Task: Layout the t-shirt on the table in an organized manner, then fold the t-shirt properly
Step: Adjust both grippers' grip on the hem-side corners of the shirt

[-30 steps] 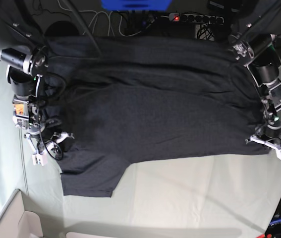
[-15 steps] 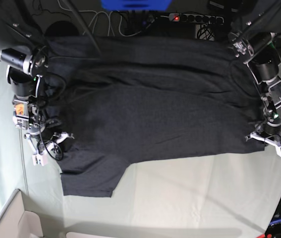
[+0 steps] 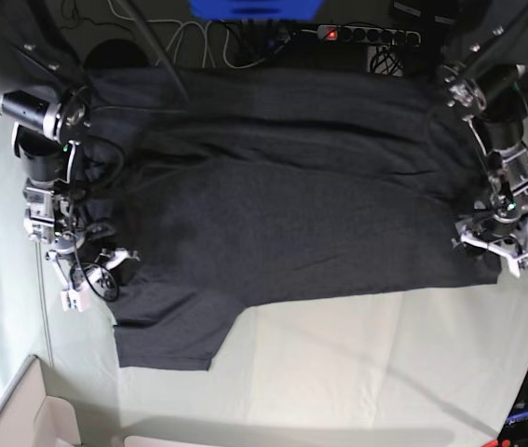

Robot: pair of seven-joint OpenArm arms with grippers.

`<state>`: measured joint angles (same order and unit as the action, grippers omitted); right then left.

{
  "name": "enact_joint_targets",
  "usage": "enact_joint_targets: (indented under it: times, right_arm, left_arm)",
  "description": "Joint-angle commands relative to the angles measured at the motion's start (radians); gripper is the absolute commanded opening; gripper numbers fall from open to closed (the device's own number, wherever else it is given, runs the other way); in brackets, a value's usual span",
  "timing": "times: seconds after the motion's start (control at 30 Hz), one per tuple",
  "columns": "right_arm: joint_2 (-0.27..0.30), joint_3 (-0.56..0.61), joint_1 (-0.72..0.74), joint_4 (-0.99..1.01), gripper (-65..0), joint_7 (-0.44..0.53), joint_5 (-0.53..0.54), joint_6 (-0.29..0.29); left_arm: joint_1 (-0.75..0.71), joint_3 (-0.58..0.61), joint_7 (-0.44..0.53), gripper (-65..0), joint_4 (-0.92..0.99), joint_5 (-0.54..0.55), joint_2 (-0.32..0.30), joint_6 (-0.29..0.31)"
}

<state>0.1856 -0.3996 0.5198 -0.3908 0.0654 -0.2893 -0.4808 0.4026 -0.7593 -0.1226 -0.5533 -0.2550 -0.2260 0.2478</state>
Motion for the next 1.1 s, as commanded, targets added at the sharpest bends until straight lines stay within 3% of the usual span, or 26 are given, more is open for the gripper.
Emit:
enact_joint_targets:
  times: [0.0, 0.1, 0.2, 0.53, 0.7, 0.93, 1.07]
  right_arm:
    - [0.005, 0.001, 0.020, -0.009, -65.0, -0.003, -0.001, -0.006]
    - [0.005, 0.001, 0.021, -0.009, -65.0, -0.003, -0.001, -0.006]
    - [0.005, 0.001, 0.020, -0.009, -65.0, -0.003, -0.001, -0.006]
    - [0.005, 0.001, 0.021, -0.009, -65.0, -0.003, -0.001, -0.006]
    - [0.005, 0.001, 0.021, -0.009, -65.0, -0.003, -0.001, -0.006]
    - [0.005, 0.001, 0.021, -0.009, -65.0, -0.003, -0.001, -0.006]
    - [0.005, 0.001, 0.020, -0.009, -65.0, -0.003, -0.001, -0.006]
  left_arm:
    - [0.034, 0.001, 0.031, -25.4, 0.006, 0.000, -0.014, -0.005]
    - [0.034, 0.004, 0.099, -33.1, 0.028, 0.000, -0.019, -0.003]
    - [0.034, 0.004, 0.105, -40.6, 0.023, 0.000, -0.017, -0.003]
    - [0.031, 0.002, 0.107, -43.7, 0.023, 0.000, -0.017, 0.000]
    - [0.031, 0.001, 0.102, -65.0, 0.023, 0.000, -0.017, 0.000]
    - [0.031, -0.001, 0.100, -64.8, 0.011, 0.000, -0.017, 0.000]
    - [-0.021, -0.001, 0.100, -64.8, -0.152, 0.001, 0.027, 0.000]
